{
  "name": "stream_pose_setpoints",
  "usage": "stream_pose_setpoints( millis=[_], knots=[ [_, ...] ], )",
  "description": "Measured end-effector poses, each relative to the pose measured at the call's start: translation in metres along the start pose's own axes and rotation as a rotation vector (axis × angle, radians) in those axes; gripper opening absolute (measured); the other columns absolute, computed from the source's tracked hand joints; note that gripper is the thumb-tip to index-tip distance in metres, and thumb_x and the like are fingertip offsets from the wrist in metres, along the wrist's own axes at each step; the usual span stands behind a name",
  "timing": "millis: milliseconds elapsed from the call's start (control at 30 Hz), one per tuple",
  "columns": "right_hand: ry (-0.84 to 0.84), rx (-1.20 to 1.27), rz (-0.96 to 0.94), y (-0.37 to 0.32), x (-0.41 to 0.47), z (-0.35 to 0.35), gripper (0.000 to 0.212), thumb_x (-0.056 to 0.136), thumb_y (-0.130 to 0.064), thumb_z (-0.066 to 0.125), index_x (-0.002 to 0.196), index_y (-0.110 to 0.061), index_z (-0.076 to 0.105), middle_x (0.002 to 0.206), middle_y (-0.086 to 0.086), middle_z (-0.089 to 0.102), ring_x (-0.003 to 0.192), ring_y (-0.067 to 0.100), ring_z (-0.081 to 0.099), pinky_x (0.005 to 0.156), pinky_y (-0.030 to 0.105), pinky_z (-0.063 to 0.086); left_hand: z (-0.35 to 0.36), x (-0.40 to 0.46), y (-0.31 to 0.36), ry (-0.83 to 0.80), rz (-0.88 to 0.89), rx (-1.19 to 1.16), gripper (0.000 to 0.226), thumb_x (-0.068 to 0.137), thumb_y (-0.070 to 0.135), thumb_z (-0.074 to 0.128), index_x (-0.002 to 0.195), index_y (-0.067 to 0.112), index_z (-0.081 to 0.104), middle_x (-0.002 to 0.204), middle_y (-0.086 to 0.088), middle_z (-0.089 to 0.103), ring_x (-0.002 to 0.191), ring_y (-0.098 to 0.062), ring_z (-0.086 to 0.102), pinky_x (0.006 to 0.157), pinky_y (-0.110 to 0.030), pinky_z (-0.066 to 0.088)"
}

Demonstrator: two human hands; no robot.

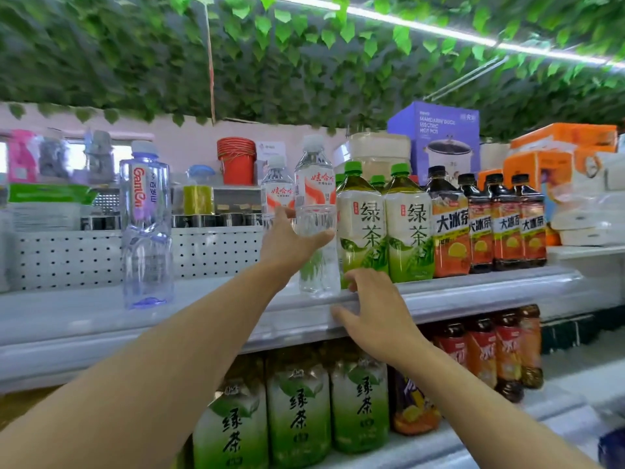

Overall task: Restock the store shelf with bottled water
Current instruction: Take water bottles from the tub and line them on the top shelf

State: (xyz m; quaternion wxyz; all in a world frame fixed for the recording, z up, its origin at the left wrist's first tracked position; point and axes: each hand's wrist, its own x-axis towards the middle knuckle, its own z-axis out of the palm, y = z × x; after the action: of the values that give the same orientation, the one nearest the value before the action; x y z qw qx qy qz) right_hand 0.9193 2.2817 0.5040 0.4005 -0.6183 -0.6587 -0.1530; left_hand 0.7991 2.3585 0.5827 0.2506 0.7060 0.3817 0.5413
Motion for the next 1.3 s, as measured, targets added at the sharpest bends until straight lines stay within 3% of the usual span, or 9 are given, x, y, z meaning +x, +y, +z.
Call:
stream_pose_setpoints(
  millis=[200, 500, 1000, 1300],
  knots=[
    [0.022, 0.012, -0.007, 0.008, -0.002, 0.003, 0.046, 0.087, -0.04, 0.059, 0.126, -0.02, 0.043, 0.122, -0.005, 0.042, 0.117, 0.013, 0.035, 0.103, 0.028, 0.032, -0.006, -0.007, -0.015, -0.161, -0.074, 0.062, 0.065, 0.076, 0.041, 0.074, 0.127, 0.015, 0.043, 0.124, -0.007, 0.058, 0.108, -0.024, 0.058, 0.095, -0.045, 0.048],
    [0.025, -0.026, -0.029, 0.01, -0.002, 0.003, 0.038, 0.087, -0.043, 0.058, 0.115, -0.02, 0.045, 0.111, -0.006, 0.041, 0.108, 0.013, 0.037, 0.097, 0.028, 0.036, 0.0, -0.012, -0.015, -0.089, -0.038, 0.076, 0.052, 0.077, 0.04, 0.073, 0.115, 0.017, 0.045, 0.112, -0.005, 0.062, 0.098, -0.021, 0.061, 0.081, -0.039, 0.053],
    [0.007, -0.058, -0.041, 0.01, -0.001, 0.001, 0.037, 0.088, -0.043, 0.056, 0.113, -0.019, 0.046, 0.113, -0.004, 0.043, 0.107, 0.015, 0.037, 0.096, 0.03, 0.036, 0.002, -0.023, -0.006, -0.085, -0.072, 0.106, 0.052, 0.081, 0.038, 0.07, 0.12, 0.017, 0.042, 0.11, -0.004, 0.059, 0.094, -0.018, 0.058, 0.08, -0.033, 0.048],
    [-0.006, -0.049, -0.094, 0.015, -0.005, -0.001, 0.041, 0.09, -0.041, 0.055, 0.123, -0.018, 0.045, 0.121, -0.003, 0.041, 0.115, 0.016, 0.035, 0.102, 0.029, 0.032, 0.003, -0.027, -0.002, -0.075, -0.102, 0.127, 0.051, 0.083, 0.035, 0.069, 0.122, 0.017, 0.042, 0.115, -0.006, 0.061, 0.097, -0.019, 0.059, 0.08, -0.032, 0.048]
  ],
)
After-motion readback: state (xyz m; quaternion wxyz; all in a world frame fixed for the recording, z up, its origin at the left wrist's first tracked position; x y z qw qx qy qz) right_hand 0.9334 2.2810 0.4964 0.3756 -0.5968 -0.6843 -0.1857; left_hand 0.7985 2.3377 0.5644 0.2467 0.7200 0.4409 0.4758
